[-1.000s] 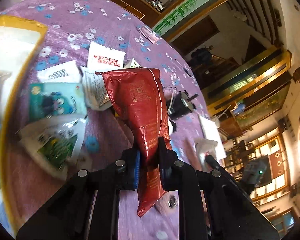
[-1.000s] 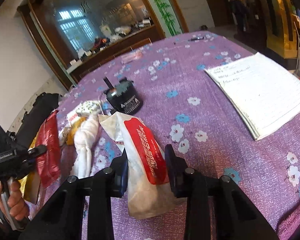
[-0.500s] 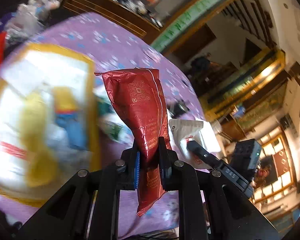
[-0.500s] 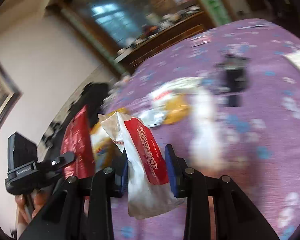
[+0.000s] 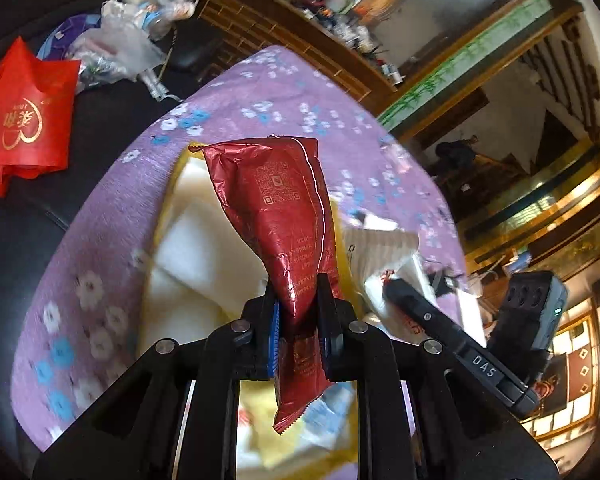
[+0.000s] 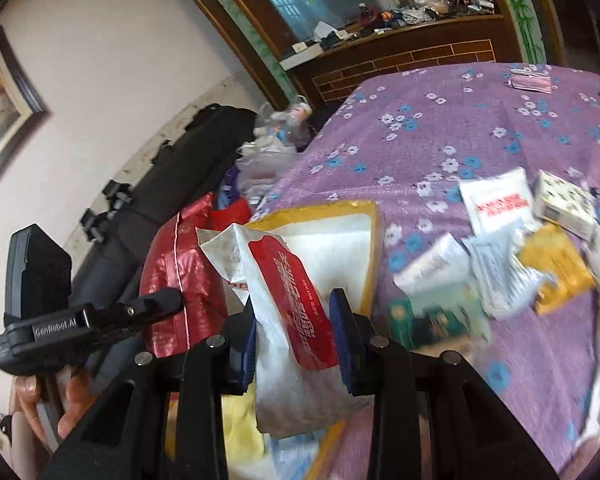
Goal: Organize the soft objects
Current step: 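Carry red packet and tissue pack into the tray and open both tools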
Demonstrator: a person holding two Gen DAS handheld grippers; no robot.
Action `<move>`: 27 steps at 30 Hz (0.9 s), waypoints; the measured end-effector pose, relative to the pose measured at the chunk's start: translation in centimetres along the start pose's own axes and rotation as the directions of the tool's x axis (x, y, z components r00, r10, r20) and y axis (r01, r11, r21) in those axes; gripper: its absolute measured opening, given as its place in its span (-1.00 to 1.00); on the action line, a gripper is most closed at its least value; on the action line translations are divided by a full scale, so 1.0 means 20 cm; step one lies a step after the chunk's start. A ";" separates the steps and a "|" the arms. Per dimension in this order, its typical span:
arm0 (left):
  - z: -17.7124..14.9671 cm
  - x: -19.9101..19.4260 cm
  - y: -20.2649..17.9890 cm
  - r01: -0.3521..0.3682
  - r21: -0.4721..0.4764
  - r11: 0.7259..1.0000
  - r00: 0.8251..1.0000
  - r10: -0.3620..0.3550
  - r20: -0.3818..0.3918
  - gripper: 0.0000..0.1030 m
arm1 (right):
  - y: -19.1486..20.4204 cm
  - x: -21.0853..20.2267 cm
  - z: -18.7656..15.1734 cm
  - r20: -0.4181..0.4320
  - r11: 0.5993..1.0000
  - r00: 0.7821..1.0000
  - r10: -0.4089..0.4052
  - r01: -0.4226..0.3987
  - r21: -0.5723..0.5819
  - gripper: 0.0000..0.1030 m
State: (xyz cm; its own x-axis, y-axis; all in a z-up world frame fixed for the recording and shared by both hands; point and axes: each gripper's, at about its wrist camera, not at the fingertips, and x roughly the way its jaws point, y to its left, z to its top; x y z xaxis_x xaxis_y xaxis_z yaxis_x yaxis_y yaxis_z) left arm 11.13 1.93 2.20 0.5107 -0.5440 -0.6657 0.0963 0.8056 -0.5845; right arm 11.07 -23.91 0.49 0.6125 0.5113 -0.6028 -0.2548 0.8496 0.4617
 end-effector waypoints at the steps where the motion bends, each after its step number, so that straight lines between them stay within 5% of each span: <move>1: 0.02 0.03 0.01 -0.011 0.011 1.000 1.000 0.011 -0.005 -0.72 | 0.00 0.04 0.01 -0.009 1.000 1.000 -0.007 0.007 0.014 -0.38; 12: 0.12 0.26 0.10 -0.073 0.037 0.997 0.990 0.077 -0.118 -0.67 | 0.02 0.25 0.02 -0.043 0.991 0.992 -0.117 0.119 0.060 -0.30; 16: 0.13 0.28 0.07 -0.110 0.036 0.993 0.985 0.114 -0.131 -0.61 | -0.01 0.27 0.02 -0.072 0.989 0.994 -0.081 0.089 0.118 -0.11; 20: 0.11 0.29 0.04 -0.136 0.063 0.989 0.980 0.144 -0.137 -0.18 | -0.04 0.20 0.00 -0.056 0.991 0.997 -0.052 0.059 0.121 0.01; 23: 0.10 0.26 -0.03 -0.170 0.120 0.978 0.970 0.188 -0.152 -0.09 | -0.07 0.10 -0.03 -0.015 0.990 1.000 0.009 -0.007 0.139 0.04; 27: 0.05 0.14 -0.07 -0.162 0.105 0.981 0.979 0.173 -0.109 -0.03 | -0.08 -0.01 -0.06 -0.003 0.991 0.997 0.080 -0.079 0.104 0.06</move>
State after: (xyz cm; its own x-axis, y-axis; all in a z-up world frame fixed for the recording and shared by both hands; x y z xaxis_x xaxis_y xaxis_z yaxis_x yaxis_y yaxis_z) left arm 13.24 -0.56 1.56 0.4235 -0.4184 -0.8035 0.1014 0.9033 -0.4169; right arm 10.38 -25.33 -0.93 0.5879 0.5776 -0.5663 -0.2231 0.7887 0.5729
